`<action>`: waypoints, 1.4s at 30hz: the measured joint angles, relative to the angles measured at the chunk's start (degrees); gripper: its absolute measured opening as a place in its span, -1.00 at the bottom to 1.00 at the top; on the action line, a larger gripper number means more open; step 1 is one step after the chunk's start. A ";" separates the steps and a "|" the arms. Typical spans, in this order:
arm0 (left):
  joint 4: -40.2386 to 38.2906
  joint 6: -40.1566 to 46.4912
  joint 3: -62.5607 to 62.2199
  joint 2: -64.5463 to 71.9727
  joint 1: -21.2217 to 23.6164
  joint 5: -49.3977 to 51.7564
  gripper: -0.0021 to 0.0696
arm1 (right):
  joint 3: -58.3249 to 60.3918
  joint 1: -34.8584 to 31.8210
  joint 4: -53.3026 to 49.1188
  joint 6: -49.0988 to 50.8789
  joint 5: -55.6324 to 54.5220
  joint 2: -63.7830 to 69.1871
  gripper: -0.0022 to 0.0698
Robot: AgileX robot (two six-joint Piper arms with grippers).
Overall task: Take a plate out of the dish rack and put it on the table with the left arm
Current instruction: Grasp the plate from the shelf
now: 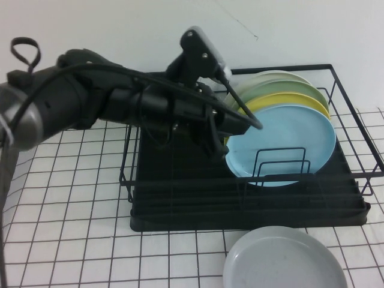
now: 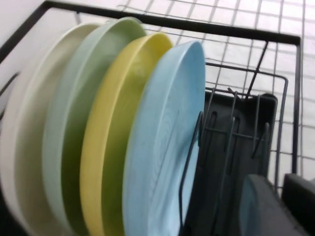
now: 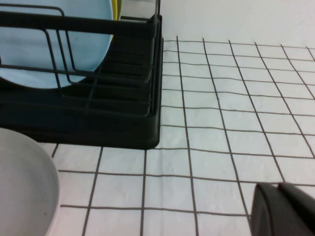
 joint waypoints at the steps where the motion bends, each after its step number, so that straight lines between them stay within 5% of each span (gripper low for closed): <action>1: 0.22 1.96 -0.96 1.27 -0.61 0.13 -0.75 | 0.00 0.00 0.00 0.00 0.00 0.00 -0.94; 8: 0.72 9.89 -7.21 8.01 -2.15 -0.23 0.02 | 0.00 0.00 0.00 0.00 0.00 0.00 -0.94; 16: -0.15 13.10 -9.70 12.67 -2.15 -5.94 0.11 | 0.00 0.00 0.00 0.00 0.00 0.00 -0.94; 32: -9.55 20.62 -9.96 16.06 -2.15 -7.35 0.00 | 0.00 0.00 0.00 0.00 0.00 0.00 -0.94; 37: -10.31 22.25 -9.96 16.81 -2.15 -7.56 -0.23 | 0.00 0.00 0.00 0.00 0.00 0.00 -0.94; 42: -11.58 24.05 -9.96 17.06 -2.15 -8.79 -0.69 | 0.00 0.00 0.00 0.00 0.00 0.00 -0.94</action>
